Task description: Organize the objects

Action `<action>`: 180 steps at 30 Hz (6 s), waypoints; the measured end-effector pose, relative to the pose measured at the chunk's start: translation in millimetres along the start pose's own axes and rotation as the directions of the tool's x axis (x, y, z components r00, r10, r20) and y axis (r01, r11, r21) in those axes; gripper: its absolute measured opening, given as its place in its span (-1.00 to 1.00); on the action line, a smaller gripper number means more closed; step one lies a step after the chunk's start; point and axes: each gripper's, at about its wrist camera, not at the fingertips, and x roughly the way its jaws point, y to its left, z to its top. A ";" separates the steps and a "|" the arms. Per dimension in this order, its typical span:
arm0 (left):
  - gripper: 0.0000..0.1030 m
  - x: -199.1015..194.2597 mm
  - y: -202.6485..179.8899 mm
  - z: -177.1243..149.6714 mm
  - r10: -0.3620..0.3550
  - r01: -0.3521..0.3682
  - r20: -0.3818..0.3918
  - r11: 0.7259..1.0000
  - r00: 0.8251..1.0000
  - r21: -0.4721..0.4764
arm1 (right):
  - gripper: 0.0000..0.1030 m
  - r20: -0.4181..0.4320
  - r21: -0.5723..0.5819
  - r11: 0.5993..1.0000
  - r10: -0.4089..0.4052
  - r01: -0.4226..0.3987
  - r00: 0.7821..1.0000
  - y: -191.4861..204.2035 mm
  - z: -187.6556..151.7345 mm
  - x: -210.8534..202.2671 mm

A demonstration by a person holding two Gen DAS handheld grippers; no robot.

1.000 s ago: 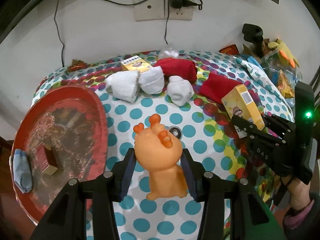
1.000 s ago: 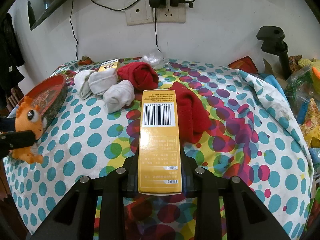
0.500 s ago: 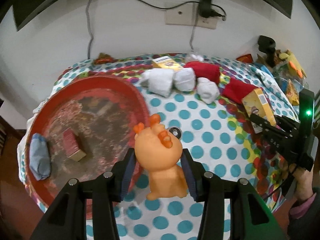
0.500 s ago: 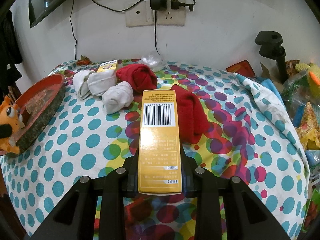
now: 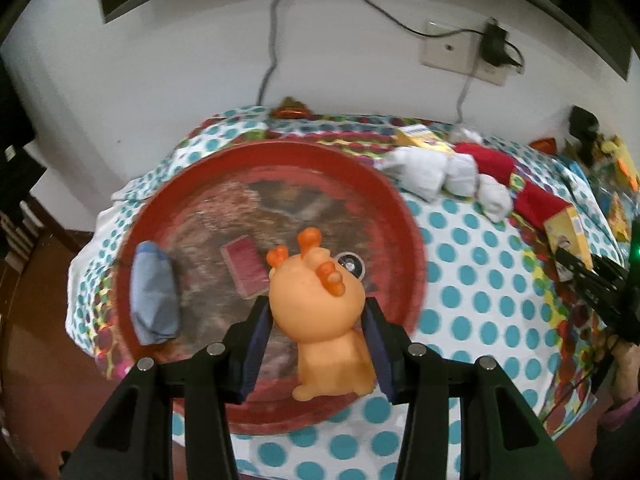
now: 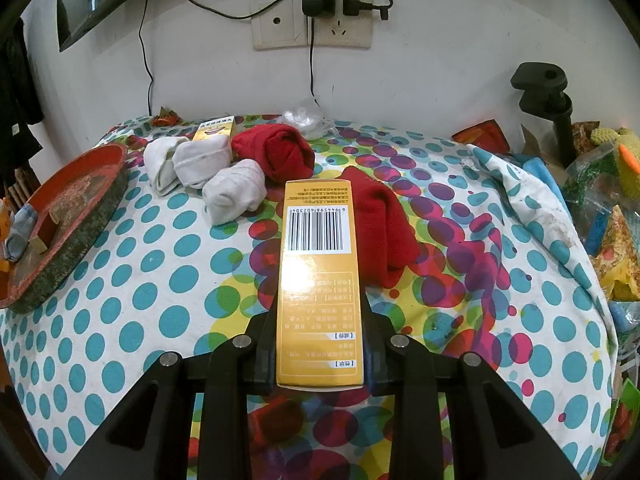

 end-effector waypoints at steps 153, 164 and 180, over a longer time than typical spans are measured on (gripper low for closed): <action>0.22 -3.5 188.2 -94.3 0.203 -0.207 -0.043 0.931 0.978 -0.302 | -0.44 -0.123 -0.250 0.947 0.176 -0.203 0.977 260.7 30.5 6.9; 0.22 -1.9 192.4 -94.1 0.196 -0.204 -0.055 0.928 0.979 -0.311 | -0.44 -0.147 -0.268 0.947 0.144 -0.179 0.979 272.8 31.4 17.2; 0.22 -1.2 187.8 -93.9 0.195 -0.202 -0.053 0.931 0.979 -0.304 | 0.06 -0.124 -0.300 0.935 0.155 -0.186 0.980 294.3 31.5 13.1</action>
